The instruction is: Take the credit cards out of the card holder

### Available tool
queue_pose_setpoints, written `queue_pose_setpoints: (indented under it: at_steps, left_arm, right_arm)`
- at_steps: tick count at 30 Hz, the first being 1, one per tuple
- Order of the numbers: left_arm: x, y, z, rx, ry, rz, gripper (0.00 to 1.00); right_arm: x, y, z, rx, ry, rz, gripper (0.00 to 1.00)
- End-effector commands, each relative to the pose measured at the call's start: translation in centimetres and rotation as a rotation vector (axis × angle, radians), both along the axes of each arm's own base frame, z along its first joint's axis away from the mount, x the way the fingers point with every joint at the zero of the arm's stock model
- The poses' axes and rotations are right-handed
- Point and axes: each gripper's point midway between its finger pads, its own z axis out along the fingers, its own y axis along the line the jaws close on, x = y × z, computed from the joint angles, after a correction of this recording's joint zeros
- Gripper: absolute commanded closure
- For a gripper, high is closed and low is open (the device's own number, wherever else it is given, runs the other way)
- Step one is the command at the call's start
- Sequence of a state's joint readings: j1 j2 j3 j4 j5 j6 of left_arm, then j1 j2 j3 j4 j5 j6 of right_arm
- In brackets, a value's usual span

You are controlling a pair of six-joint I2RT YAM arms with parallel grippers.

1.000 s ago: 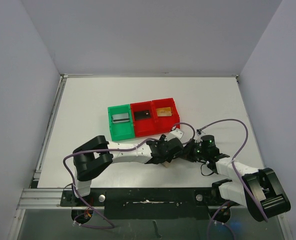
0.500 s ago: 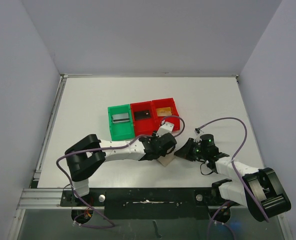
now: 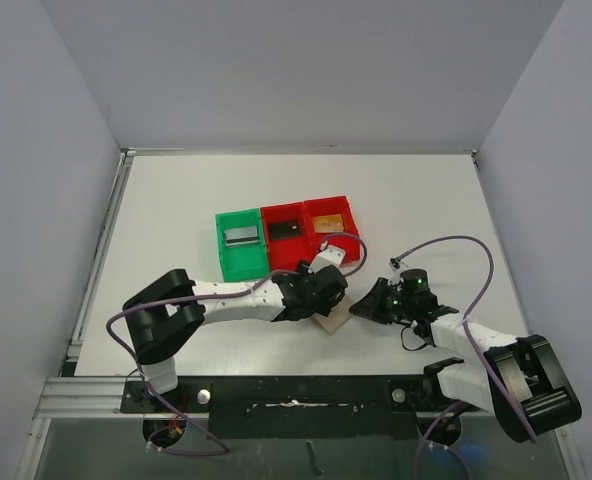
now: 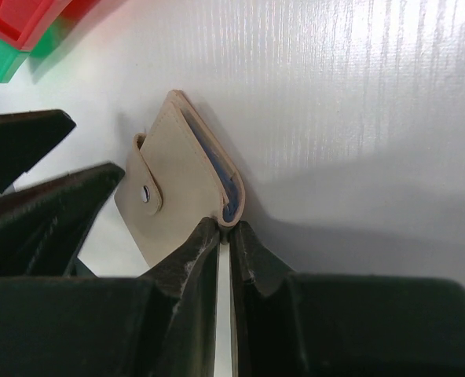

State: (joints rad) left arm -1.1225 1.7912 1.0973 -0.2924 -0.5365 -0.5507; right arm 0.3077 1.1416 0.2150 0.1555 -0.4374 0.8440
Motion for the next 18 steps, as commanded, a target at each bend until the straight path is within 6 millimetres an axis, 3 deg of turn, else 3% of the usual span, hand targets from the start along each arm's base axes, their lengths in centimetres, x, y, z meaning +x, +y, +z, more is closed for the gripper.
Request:
queue_pose_setpoints:
  at_steps: [1, 4, 9, 18]
  left_arm:
    - [-1.2, -6.0, 4.1, -0.164, -0.031, -0.176, 0.41]
    - [-1.9, -6.9, 3.1, -0.115, -0.013, -0.214, 0.40]
    - [-1.9, -6.6, 1.3, -0.038, -0.008, -0.206, 0.41]
    - [-0.6, -1.3, -0.5, 0.165, -0.060, -0.070, 0.48]
  right_arm:
    - [0.9, 0.1, 0.8, -0.007, -0.038, 0.006, 1.00]
    - [0.9, 0.0, 0.7, -0.009, -0.036, 0.007, 1.00]
    - [0.9, 0.0, 0.6, -0.008, -0.034, 0.007, 1.00]
    - [0.8, 0.0, 0.6, -0.009, -0.033, 0.009, 1.00]
